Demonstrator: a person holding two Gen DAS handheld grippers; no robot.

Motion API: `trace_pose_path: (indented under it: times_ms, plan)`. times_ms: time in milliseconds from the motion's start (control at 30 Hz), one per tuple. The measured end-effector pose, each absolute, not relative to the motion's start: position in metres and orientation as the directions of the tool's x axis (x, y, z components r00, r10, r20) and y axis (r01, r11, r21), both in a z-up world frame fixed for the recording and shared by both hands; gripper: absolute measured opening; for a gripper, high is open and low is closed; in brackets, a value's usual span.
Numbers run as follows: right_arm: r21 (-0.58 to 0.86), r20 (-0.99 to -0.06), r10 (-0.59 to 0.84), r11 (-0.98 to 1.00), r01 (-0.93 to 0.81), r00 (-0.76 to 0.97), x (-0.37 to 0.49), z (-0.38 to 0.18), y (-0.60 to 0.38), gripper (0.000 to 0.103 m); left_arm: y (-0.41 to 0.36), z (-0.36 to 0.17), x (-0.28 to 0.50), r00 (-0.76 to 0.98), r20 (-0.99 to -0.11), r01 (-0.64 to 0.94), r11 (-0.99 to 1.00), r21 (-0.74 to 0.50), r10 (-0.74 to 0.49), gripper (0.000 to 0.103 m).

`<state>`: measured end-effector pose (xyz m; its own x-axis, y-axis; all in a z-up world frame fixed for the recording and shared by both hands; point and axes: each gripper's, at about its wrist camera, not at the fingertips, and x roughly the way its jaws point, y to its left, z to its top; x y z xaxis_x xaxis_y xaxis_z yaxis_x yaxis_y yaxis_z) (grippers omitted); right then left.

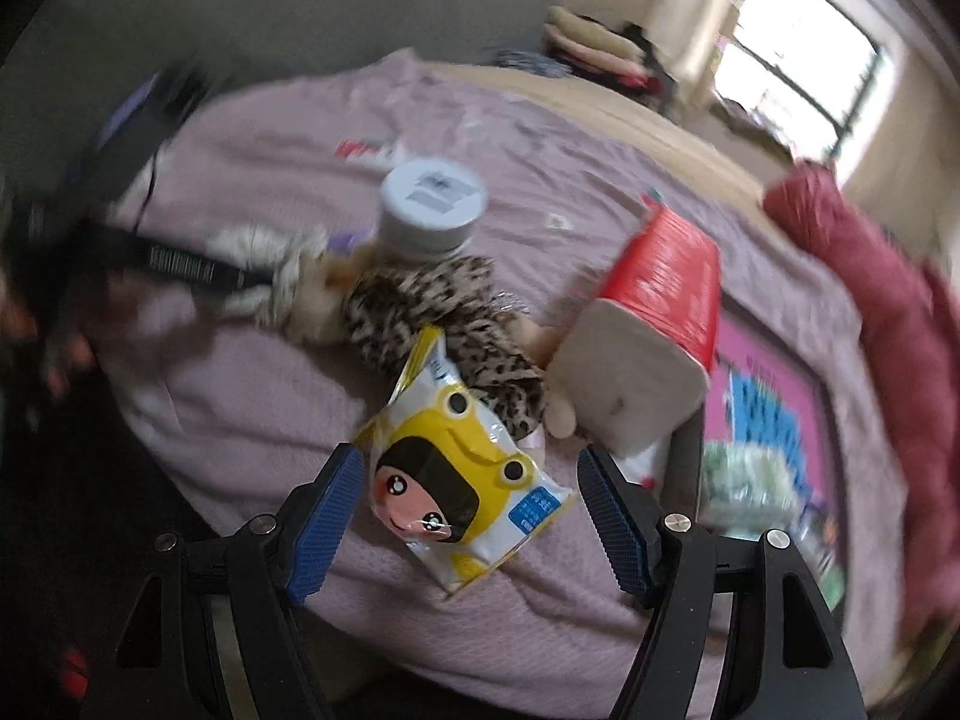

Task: Organize soft objects
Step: 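Grasp the floral scrunchie with the left tool while the right tool grasps the yellow cartoon bag, then carry the scrunchie with the left tool while the right tool carries the yellow bag to the tray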

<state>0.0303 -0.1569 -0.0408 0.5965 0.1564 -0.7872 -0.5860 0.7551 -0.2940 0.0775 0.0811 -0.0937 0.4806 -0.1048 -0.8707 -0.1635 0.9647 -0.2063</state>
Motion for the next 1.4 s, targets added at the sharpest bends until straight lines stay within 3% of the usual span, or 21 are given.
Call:
trace_pose_path:
  times_ms: [267, 500, 533, 700, 767, 967, 1400]
  plan:
    - [-0.469, -0.789, 0.05, 0.596, -0.652, 0.613, 0.031, -0.085, -0.14, 0.075, 0.083, -0.094, 0.076, 0.493, -0.862, -0.156, 0.962, -0.222, -0.119, 0.064]
    - [-0.443, -0.795, 0.051, 0.632, -0.636, 0.605, 0.053, -0.098, -0.146, 0.075, 0.084, -0.095, 0.083, 0.505, -0.855, -0.165, 0.958, -0.233, -0.12, 0.064]
    - [-0.422, -0.801, 0.064, 0.644, -0.638, 0.595, 0.058, -0.098, -0.147, 0.075, 0.085, -0.095, 0.084, 0.506, -0.854, -0.167, 0.958, -0.235, -0.121, 0.062]
    - [-0.35, -0.806, 0.133, 0.678, -0.646, 0.577, 0.064, -0.089, -0.157, 0.063, 0.088, -0.095, 0.085, 0.523, -0.846, -0.175, 0.959, -0.222, -0.1, 0.034]
    - [-0.316, -0.806, 0.164, 0.692, -0.649, 0.568, 0.065, -0.083, -0.16, 0.062, 0.09, -0.096, 0.085, 0.527, -0.845, -0.176, 0.961, -0.216, -0.093, 0.018]
    - [-0.2, -0.805, 0.236, 0.756, -0.623, 0.544, 0.063, -0.066, -0.176, 0.061, 0.097, -0.098, 0.082, 0.549, -0.826, -0.155, 0.955, -0.253, -0.13, 0.01]
    - [0.016, -0.685, 0.328, 0.9, -0.436, 0.65, 0.061, -0.02, -0.23, 0.061, 0.102, -0.088, 0.07, 0.578, -0.795, -0.157, 0.932, -0.327, -0.182, 0.009]
